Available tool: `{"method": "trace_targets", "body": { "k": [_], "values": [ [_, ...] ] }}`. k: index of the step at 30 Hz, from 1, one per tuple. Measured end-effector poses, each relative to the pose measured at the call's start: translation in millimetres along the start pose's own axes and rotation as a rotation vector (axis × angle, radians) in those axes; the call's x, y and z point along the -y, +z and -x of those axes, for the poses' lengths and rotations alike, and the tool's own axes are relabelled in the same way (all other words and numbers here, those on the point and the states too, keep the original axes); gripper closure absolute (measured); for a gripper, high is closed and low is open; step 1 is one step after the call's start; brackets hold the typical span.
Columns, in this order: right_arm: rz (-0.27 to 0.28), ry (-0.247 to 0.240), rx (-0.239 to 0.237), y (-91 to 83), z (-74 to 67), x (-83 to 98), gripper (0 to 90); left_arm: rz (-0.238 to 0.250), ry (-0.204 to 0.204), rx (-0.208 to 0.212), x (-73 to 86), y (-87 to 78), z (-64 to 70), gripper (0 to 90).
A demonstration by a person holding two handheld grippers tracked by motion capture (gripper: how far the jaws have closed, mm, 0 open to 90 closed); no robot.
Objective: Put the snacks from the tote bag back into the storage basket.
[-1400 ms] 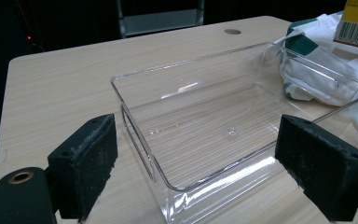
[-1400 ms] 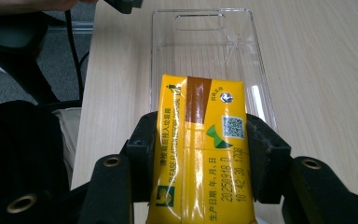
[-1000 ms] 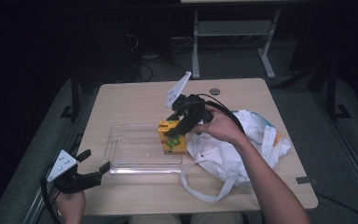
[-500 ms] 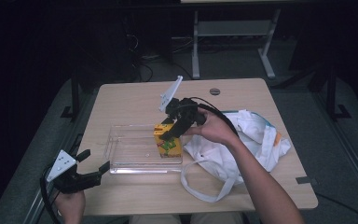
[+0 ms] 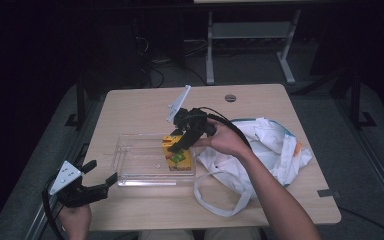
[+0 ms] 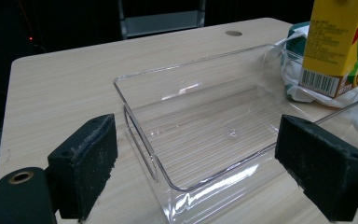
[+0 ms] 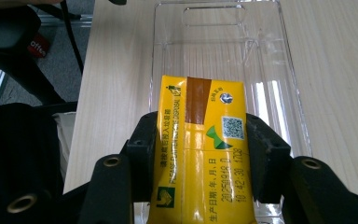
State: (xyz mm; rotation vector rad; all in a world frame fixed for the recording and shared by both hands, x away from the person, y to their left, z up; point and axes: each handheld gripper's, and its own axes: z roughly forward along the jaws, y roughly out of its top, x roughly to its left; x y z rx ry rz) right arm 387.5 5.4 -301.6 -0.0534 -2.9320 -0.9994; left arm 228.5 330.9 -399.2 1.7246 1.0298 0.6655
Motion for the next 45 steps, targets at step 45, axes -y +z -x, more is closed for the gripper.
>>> {"method": "trace_targets", "body": {
  "k": [45],
  "values": [
    [-0.028,0.036,-0.020,40.4,0.8,32.3,52.2,-0.007,0.001,-0.003,-0.2,0.1,0.1,12.6]
  ]
}}
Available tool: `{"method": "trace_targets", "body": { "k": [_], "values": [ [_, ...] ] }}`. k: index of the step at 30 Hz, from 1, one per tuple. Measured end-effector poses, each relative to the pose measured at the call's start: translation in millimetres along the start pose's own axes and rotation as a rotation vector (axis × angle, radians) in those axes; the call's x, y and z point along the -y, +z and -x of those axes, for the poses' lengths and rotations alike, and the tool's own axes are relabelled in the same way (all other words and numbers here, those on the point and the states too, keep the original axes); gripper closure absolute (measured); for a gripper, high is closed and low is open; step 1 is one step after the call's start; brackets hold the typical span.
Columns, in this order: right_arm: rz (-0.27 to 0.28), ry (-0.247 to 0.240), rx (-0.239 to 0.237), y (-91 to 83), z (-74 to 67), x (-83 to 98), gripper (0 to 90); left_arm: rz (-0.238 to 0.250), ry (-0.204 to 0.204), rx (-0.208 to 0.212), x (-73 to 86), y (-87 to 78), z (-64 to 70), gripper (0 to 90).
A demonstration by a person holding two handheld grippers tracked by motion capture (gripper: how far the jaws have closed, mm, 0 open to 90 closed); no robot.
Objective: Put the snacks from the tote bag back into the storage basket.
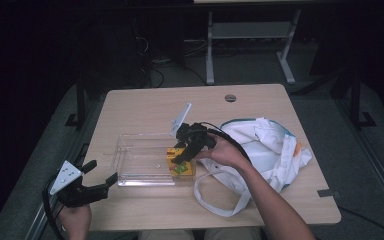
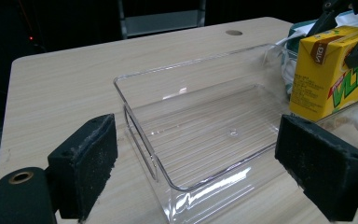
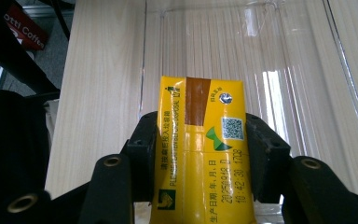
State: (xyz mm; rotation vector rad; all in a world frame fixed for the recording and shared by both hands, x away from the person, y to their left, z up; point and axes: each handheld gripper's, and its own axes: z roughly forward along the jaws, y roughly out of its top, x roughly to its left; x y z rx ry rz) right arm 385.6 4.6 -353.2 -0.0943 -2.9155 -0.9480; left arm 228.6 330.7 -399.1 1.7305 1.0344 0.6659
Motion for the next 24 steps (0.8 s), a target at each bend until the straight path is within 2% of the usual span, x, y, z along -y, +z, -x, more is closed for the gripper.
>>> {"method": "trace_targets", "body": {
  "k": [14,24],
  "values": [
    [0.002,-0.005,-0.003,9.6,-0.6,8.8,52.0,0.002,-0.002,-0.004,0.1,-1.1,-0.2,12.6],
    [0.016,-0.002,-0.010,8.4,-0.2,18.4,51.7,0.000,-0.003,-0.002,-0.1,0.0,0.3,12.6]
  ]
}}
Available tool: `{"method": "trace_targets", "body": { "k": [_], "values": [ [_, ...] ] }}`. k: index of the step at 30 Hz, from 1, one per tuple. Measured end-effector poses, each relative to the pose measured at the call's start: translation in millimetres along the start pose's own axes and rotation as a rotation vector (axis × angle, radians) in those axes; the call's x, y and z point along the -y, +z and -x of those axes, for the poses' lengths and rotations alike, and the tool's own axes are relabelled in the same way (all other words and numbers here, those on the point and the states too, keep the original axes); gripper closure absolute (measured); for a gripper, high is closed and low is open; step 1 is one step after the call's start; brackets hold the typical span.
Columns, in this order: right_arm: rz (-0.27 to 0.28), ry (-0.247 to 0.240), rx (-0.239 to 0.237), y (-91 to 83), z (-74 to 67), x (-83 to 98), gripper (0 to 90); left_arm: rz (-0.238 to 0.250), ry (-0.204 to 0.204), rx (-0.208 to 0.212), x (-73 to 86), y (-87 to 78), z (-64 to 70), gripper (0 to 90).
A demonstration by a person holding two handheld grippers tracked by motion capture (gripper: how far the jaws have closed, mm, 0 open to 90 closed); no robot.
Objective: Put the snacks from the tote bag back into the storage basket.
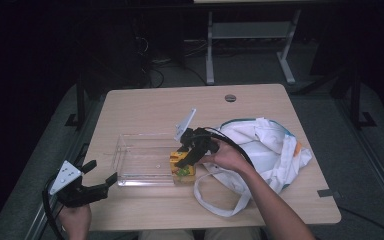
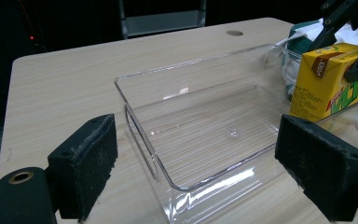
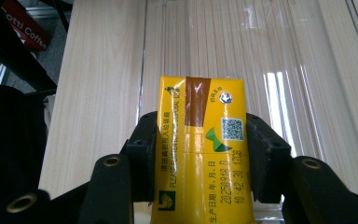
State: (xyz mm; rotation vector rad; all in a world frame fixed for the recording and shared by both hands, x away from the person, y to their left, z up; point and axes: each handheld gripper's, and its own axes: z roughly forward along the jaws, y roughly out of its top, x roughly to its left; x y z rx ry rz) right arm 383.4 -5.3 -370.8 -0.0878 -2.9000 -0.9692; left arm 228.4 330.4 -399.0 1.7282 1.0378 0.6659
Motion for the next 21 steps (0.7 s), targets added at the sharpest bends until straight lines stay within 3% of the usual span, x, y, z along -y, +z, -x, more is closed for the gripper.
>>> {"method": "trace_targets", "body": {
  "k": [21],
  "values": [
    [0.003,0.008,-0.035,-1.9,-5.2,3.5,50.6,-0.003,0.001,-0.003,0.2,-0.3,-0.2,12.6]
  ]
}}
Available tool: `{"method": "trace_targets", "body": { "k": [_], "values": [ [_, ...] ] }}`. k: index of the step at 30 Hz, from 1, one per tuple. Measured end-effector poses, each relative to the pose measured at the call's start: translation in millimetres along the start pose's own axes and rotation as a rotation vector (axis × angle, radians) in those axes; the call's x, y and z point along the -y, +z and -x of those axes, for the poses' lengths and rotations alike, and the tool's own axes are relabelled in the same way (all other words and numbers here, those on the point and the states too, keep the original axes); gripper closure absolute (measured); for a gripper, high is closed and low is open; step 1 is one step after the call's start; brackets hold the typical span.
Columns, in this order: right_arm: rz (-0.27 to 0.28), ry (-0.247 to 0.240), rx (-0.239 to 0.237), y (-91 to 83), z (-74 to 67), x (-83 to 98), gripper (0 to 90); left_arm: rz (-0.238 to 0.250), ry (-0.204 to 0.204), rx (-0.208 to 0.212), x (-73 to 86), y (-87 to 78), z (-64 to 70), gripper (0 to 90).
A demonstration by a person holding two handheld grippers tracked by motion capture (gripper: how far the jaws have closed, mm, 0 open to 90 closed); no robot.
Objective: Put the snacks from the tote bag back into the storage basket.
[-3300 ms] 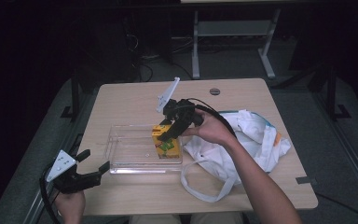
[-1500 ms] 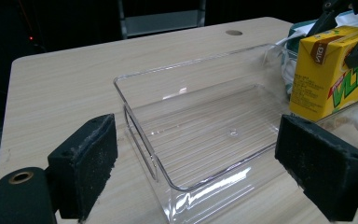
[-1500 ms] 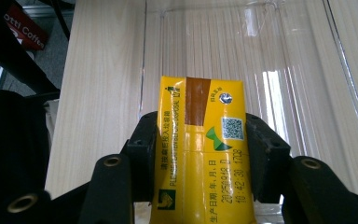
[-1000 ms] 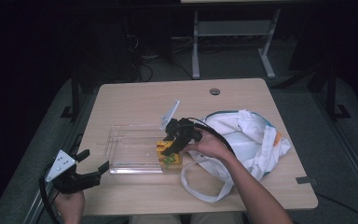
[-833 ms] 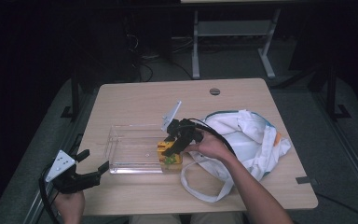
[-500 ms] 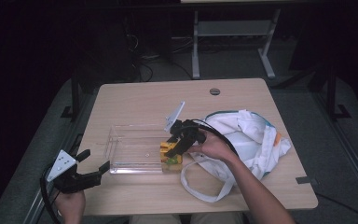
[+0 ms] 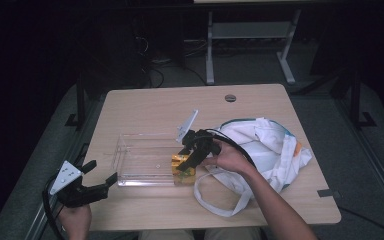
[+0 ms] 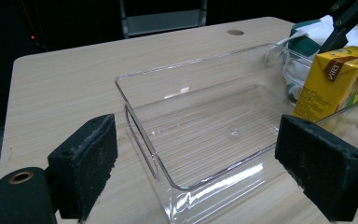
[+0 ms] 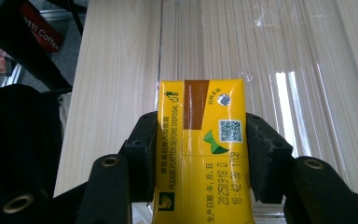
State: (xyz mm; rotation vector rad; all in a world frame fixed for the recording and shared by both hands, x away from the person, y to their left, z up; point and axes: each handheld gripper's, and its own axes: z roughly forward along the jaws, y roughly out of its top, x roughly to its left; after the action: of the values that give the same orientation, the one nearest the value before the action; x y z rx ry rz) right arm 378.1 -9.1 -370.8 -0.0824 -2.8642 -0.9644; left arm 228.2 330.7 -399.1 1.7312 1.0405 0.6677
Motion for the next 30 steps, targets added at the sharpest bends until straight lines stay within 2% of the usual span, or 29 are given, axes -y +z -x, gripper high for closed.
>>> {"method": "trace_targets", "body": {
  "k": [8,14,20,30],
  "values": [
    [0.010,0.009,-0.003,-0.3,-1.2,1.4,50.3,0.001,-0.002,-0.001,0.2,0.0,0.2,12.6],
    [0.010,-0.003,-0.005,-0.2,-2.7,1.8,49.9,-0.001,-0.001,0.000,0.2,0.6,0.6,12.6],
    [0.021,0.018,-0.016,-0.7,-3.5,3.2,49.0,-0.003,-0.002,0.000,0.3,0.5,-0.1,12.6],
    [0.032,0.023,-0.017,-0.2,-4.7,4.0,48.6,-0.007,-0.001,0.001,0.6,0.9,0.0,12.6]
  ]
}}
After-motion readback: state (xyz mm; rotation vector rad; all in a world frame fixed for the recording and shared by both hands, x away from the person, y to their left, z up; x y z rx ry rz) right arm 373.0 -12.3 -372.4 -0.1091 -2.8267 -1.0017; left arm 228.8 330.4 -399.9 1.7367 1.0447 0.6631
